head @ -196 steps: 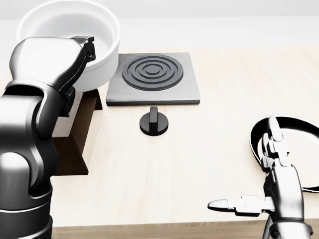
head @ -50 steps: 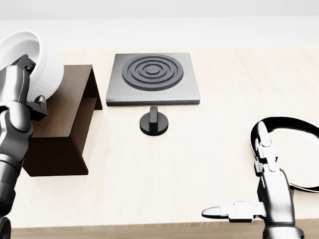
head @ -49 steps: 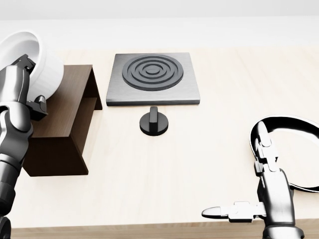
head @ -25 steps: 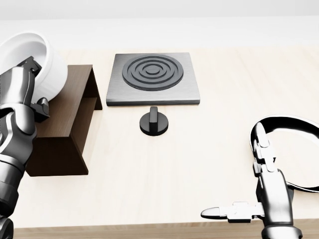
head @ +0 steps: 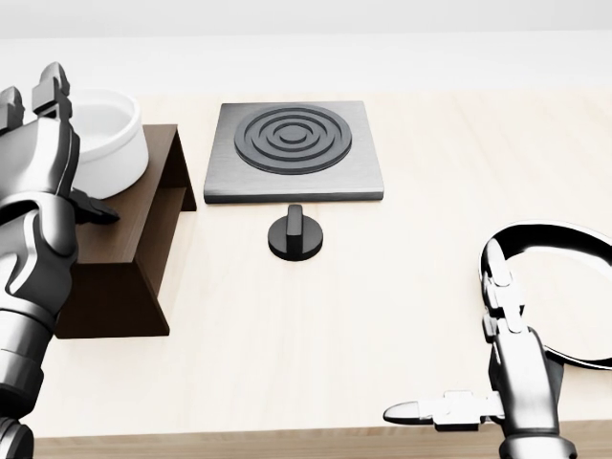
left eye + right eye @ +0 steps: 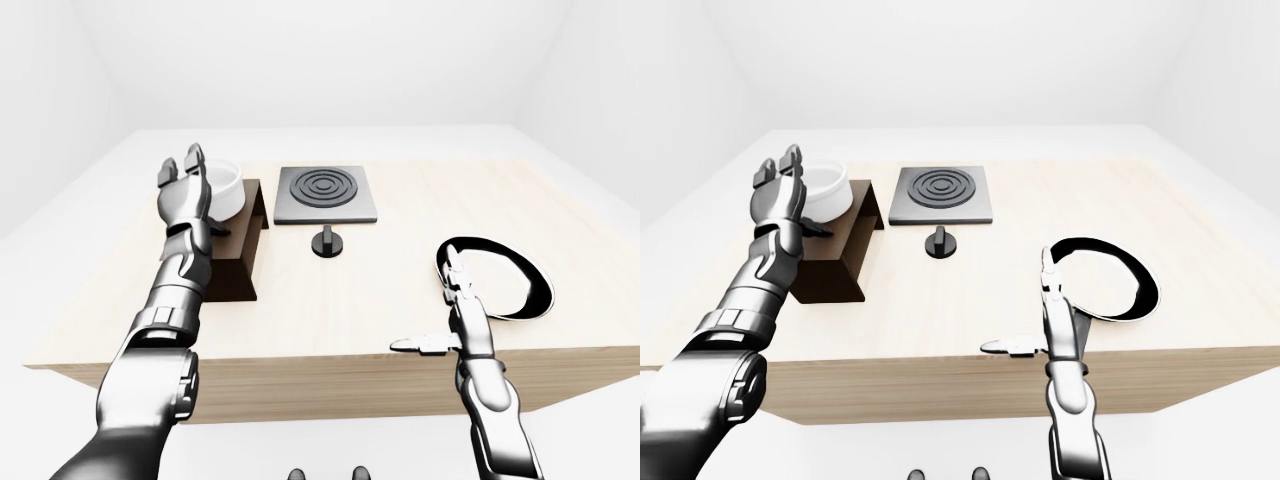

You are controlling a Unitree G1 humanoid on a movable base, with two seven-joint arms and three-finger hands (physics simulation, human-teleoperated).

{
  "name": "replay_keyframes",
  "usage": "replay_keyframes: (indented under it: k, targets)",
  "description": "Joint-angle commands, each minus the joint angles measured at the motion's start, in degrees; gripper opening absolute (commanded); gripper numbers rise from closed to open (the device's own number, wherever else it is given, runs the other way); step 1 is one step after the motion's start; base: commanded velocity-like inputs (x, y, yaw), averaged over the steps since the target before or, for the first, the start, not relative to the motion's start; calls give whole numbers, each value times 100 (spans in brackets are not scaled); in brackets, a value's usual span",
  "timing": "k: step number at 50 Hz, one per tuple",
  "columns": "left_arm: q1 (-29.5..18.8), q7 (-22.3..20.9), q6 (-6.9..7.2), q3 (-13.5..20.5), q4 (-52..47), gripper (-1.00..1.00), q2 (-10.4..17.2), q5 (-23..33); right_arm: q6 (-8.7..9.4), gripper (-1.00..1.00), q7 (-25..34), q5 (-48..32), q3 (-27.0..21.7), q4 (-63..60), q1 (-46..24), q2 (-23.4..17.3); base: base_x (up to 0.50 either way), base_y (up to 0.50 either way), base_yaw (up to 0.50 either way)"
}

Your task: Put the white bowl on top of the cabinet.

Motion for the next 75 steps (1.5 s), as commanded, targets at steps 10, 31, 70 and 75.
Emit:
replay_keyframes:
  k: [10,31,70,75]
  targets:
    - [116,-179,0,-45,-183,100,-142,-29,0,100,14,-25,18,-11,27,6,0,0,0]
    - [594,-693,0,-106,-1251,100,-254,324,0,100,-9,-51,29,27,33,12,0,0,0]
    - [4490,-3470,0,-866,-8915,100,-2471,1585,0,100,-209,-139,110,281,-130,16,0,0,0]
    - [4937,-3482,0,-1108,-9343,100,-2491,522,0,100,-258,-77,130,255,-227,14,0,0,0]
